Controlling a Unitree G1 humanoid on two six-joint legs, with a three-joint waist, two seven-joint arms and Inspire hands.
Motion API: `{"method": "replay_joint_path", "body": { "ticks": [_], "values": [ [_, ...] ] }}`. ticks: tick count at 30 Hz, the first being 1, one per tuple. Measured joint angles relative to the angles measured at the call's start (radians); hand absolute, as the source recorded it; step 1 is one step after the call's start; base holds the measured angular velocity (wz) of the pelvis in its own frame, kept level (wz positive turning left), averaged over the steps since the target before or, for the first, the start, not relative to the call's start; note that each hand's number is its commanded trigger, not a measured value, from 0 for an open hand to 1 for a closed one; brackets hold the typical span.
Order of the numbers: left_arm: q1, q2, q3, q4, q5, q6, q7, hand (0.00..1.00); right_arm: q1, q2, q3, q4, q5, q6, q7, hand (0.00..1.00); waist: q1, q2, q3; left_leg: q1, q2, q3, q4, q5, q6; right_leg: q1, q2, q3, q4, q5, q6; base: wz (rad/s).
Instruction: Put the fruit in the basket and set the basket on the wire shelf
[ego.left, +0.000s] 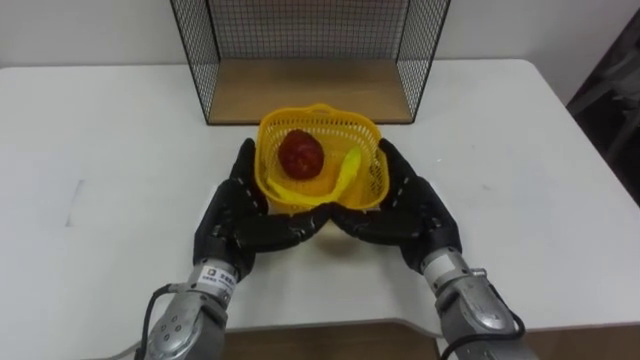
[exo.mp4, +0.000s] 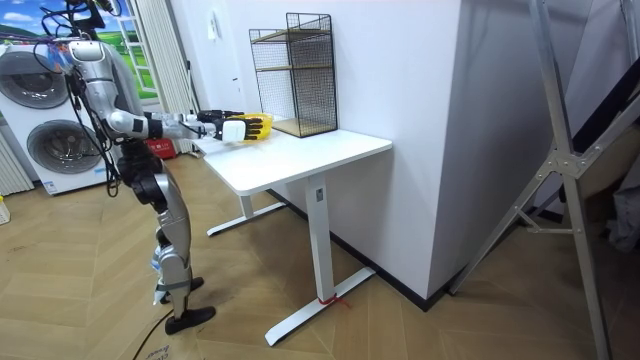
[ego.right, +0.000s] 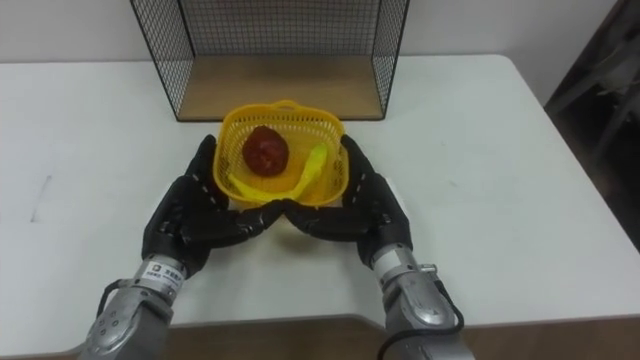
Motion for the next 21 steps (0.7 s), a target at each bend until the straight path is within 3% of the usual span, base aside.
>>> {"method": "replay_joint_path", "body": {
  "ticks": [15, 21],
  "values": [
    [-0.038, -0.011, 0.001, -0.014, -0.050, -0.001, 0.007, 0.00, -0.015, 0.022, -0.001, -0.016, 0.059, -0.001, -0.047, 0.00, 0.003, -0.007, 0.0007, -0.001, 0.002, 0.007, 0.001, 0.000, 0.000, -0.002, 0.002, 0.002, 0.000, 0.000, 0.000, 0.00],
    [-0.046, -0.022, 0.019, -0.092, -0.050, -0.010, 0.010, 0.00, -0.044, 0.024, -0.003, -0.061, 0.080, -0.032, -0.056, 0.00, 0.002, -0.005, 0.0000, 0.008, 0.002, 0.014, -0.001, 0.000, 0.000, 0.003, 0.003, 0.009, -0.001, 0.000, 0.000, -0.04]
  ]
}}
